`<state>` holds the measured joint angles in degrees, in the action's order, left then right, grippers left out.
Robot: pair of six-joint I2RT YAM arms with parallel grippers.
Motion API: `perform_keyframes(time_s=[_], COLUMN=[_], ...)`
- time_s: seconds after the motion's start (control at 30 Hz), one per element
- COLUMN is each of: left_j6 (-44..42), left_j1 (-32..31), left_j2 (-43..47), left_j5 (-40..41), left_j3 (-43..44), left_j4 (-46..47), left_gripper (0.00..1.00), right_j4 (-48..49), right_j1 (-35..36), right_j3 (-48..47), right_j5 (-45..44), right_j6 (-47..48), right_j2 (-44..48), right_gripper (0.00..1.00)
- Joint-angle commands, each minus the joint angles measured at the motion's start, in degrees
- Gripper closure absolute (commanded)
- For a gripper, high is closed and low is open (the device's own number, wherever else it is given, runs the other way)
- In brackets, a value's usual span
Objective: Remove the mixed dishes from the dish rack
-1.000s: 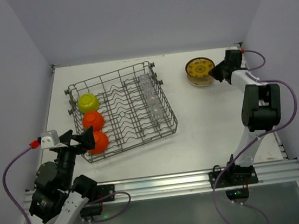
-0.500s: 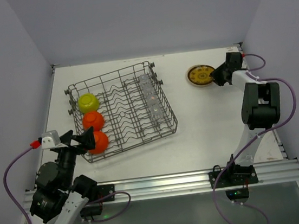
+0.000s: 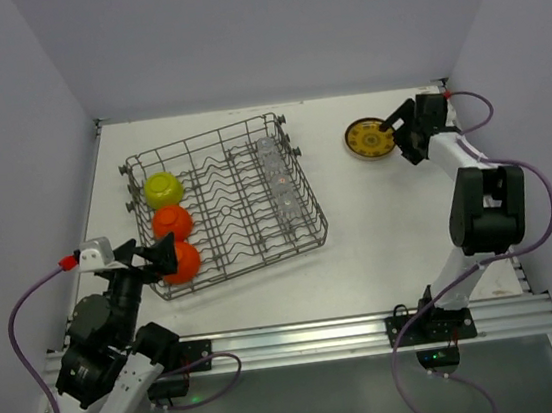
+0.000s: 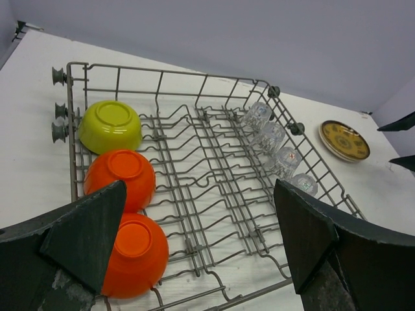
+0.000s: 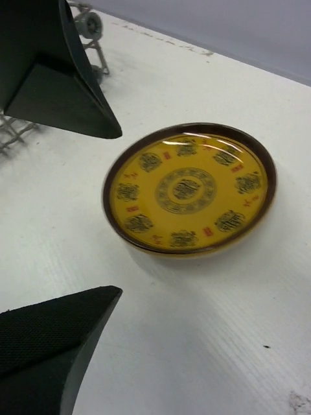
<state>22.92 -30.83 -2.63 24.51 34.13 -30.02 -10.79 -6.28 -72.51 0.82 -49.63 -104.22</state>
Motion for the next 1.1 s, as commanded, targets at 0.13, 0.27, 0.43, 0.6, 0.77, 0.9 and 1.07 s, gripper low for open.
perform_keyframes(time_s=[0.13, 0.27, 0.43, 0.6, 0.77, 0.9, 1.07], left_j6=[3.26, 15.0, 26.74, 21.2, 23.76, 15.68, 11.53], left_j1=[-0.11, -0.2, -0.2, -0.02, 5.33, 22.17, 40.4], left_j2=[-10.18, -21.06, -29.17, -30.93, -37.87, -40.34, -41.04], left_j5=[7.99, 16.95, 23.13, 23.01, 20.23, 1.23, -13.51], left_j3=[3.21, 7.7, 12.27, 10.79, 13.51, 10.97, 9.73], left_j4=[-2.4, -9.95, -20.34, -16.21, -17.1, -11.3, -9.09], left_gripper=[0.0, 0.0, 0.0, 0.0, 0.0, 0.0, 0.0], right_j4=[3.48, 3.48, -0.19, 0.59, 0.24, 3.49, 9.17], right_j1=[12.78, 17.78, 21.31, 32.81, 40.99, 41.62, 41.53], right_j3=[7.9, 12.81, 14.85, 18.46, 17.31, 19.07, 22.58], right_j5=[-8.14, 0.13, 4.28, 5.34, 7.26, 10.87, 15.33], right_j6=[12.7, 14.9, 15.97, 14.56, 14.03, 13.76, 14.3], right_j2=[23.96, 33.02, 38.13, 41.03, 39.54, 39.89, 39.8], right_gripper=[0.01, 0.01, 0.01, 0.01, 0.01, 0.01, 0.01])
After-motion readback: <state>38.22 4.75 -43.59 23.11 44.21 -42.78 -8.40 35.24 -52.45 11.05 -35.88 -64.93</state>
